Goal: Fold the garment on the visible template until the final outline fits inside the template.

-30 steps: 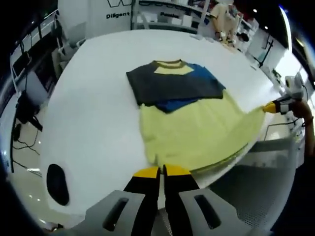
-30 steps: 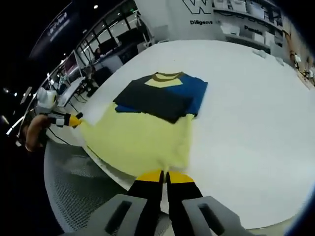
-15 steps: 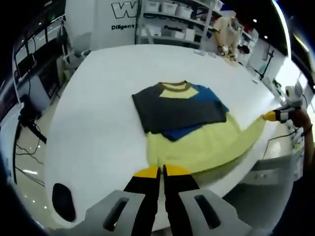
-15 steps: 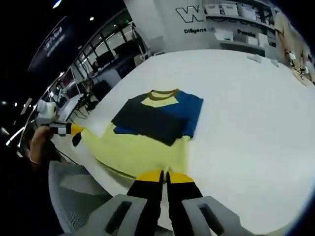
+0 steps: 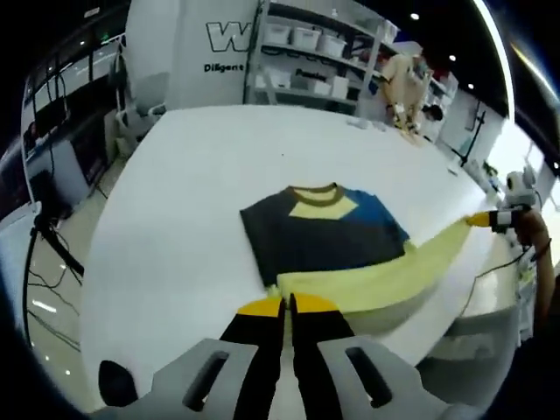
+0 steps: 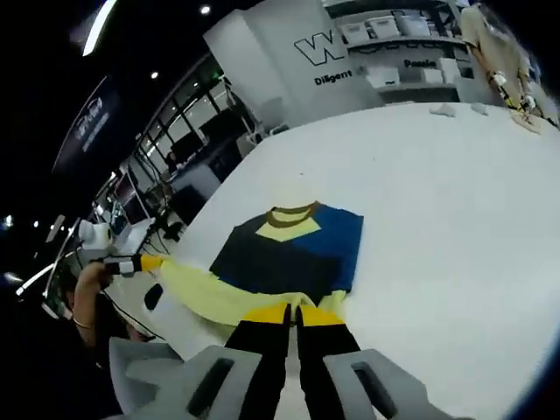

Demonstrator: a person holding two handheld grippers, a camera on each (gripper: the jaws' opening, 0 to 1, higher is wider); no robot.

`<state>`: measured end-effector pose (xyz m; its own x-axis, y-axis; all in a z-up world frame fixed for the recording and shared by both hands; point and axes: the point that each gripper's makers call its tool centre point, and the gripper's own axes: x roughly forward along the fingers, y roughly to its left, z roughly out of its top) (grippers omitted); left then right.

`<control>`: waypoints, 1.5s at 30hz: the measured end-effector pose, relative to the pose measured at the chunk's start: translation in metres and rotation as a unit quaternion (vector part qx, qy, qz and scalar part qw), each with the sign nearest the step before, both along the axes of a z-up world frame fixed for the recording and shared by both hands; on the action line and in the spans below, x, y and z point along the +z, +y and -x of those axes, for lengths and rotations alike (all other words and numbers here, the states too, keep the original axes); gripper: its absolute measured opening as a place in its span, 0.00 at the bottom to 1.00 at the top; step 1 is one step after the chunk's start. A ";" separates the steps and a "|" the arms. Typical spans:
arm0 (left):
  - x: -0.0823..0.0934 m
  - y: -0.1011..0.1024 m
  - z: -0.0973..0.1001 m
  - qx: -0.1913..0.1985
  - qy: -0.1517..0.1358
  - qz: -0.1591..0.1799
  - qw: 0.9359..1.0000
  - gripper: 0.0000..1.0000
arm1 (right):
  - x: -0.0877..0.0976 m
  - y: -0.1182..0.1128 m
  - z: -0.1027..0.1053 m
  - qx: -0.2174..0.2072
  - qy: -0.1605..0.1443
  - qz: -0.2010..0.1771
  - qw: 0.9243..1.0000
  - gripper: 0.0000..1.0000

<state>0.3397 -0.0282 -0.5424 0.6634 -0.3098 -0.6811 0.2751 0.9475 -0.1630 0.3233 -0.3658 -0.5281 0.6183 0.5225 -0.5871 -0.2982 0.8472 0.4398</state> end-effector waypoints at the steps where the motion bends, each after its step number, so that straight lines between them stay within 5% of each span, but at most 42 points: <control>1: 0.002 0.000 -0.003 0.002 -0.004 0.002 1.000 0.01 | 0.002 0.000 -0.003 -0.002 -0.001 0.000 1.000 0.00; 27: 0.041 0.000 -0.099 0.006 -0.065 0.020 0.998 0.01 | 0.032 -0.009 -0.088 -0.045 -0.030 -0.024 0.998 0.00; 34: 0.036 0.001 -0.126 0.010 -0.064 0.015 0.998 0.01 | 0.029 -0.012 -0.117 -0.067 -0.025 -0.032 0.997 0.00; 45: 0.005 0.002 -0.162 0.040 -0.033 0.031 0.998 0.01 | 0.004 -0.015 -0.156 -0.089 0.004 -0.026 0.996 0.00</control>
<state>0.5017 -0.0259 -0.5374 0.7297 -0.2953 -0.6167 0.2116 0.9552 -0.2070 0.4791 -0.3809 -0.5245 0.6994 0.4349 -0.5673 -0.1410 0.8620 0.4869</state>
